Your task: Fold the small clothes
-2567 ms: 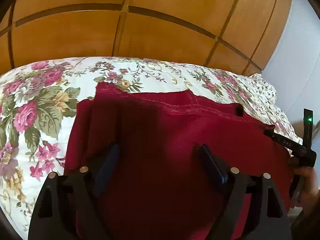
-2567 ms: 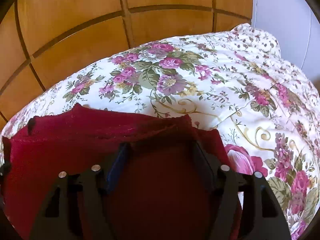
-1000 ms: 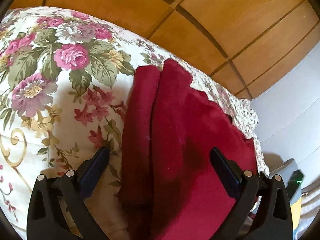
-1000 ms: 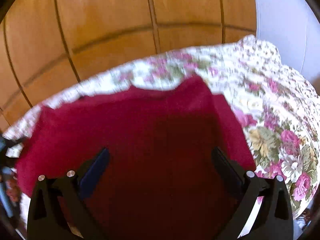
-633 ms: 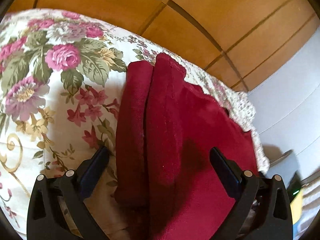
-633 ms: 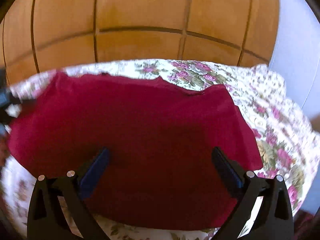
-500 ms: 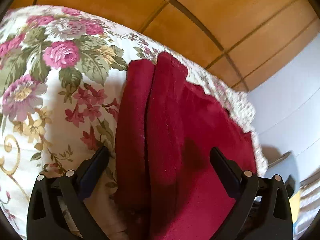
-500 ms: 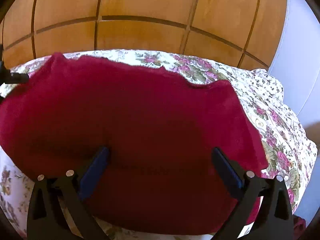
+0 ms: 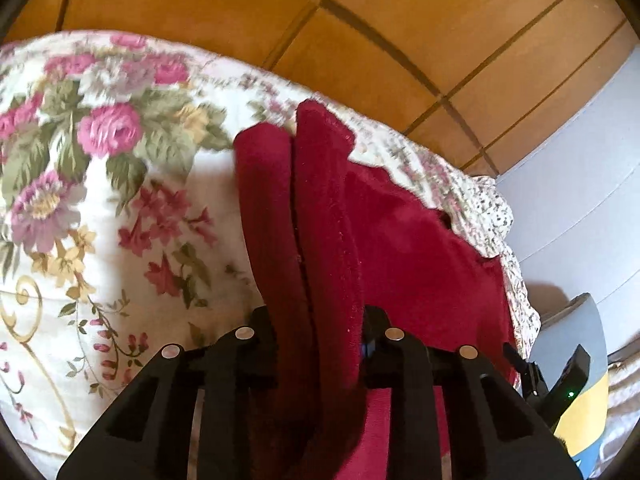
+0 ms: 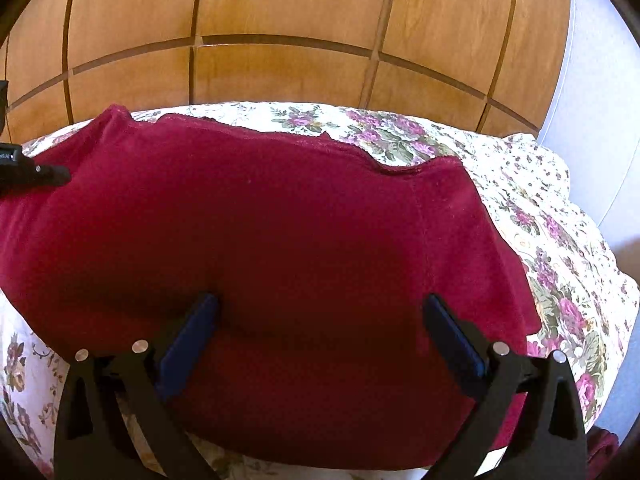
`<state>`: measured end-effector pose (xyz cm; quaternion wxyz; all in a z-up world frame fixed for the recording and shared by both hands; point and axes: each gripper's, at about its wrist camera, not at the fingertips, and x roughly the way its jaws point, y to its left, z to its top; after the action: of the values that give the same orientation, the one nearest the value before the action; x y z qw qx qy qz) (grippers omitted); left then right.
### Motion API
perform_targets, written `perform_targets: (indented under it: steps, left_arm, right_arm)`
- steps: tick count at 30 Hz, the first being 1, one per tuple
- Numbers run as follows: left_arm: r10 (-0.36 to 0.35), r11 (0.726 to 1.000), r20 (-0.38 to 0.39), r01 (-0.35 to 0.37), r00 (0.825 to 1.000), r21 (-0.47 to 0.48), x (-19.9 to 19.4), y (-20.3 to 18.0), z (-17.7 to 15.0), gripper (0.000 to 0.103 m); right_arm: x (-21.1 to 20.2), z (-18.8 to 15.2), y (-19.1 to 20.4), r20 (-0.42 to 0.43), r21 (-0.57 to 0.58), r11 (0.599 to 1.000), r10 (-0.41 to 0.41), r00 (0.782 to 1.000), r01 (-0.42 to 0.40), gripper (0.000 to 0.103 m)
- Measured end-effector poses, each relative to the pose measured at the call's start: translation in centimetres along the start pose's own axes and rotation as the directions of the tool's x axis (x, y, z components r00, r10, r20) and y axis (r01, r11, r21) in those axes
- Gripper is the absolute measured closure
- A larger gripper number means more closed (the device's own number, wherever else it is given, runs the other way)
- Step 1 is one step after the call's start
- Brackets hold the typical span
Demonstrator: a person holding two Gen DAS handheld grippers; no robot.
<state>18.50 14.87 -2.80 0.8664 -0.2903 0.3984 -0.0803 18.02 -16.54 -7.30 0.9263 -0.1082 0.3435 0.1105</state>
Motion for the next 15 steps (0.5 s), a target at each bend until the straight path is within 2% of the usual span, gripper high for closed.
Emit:
perform_targets:
  steps: [6, 12, 14, 15]
  left_arm:
    - [-0.039, 0.999, 0.068, 0.037, 0.997, 0.037, -2.3, -3.0, 0.6, 0.079]
    - [-0.094, 0.991, 0.11, 0.082, 0.989, 0.109, -3.4, -7.4, 1.1, 0.08]
    - [-0.119, 0.986, 0.115, 0.104, 0.986, 0.131, -3.7, -9.0, 1.4, 0.08]
    - [-0.131, 0.983, 0.117, 0.114, 0.984, 0.142, -3.8, -9.7, 1.5, 0.08]
  right_arm:
    - [-0.7, 0.7, -0.9, -0.022, 0.046, 0.998, 0.035, 0.999, -0.034, 0.002]
    - [-2.3, 1.6, -4.0, 0.024, 0.165, 0.986, 0.001, 1.0, -0.005, 0.002]
    - [-2.4, 1.5, -5.6, -0.002, 0.223, 0.974, -0.043, 0.999, 0.042, 0.002]
    - [-2.0, 1.3, -6.4, -0.039, 0.244, 0.965, -0.087, 0.995, 0.094, 0.002]
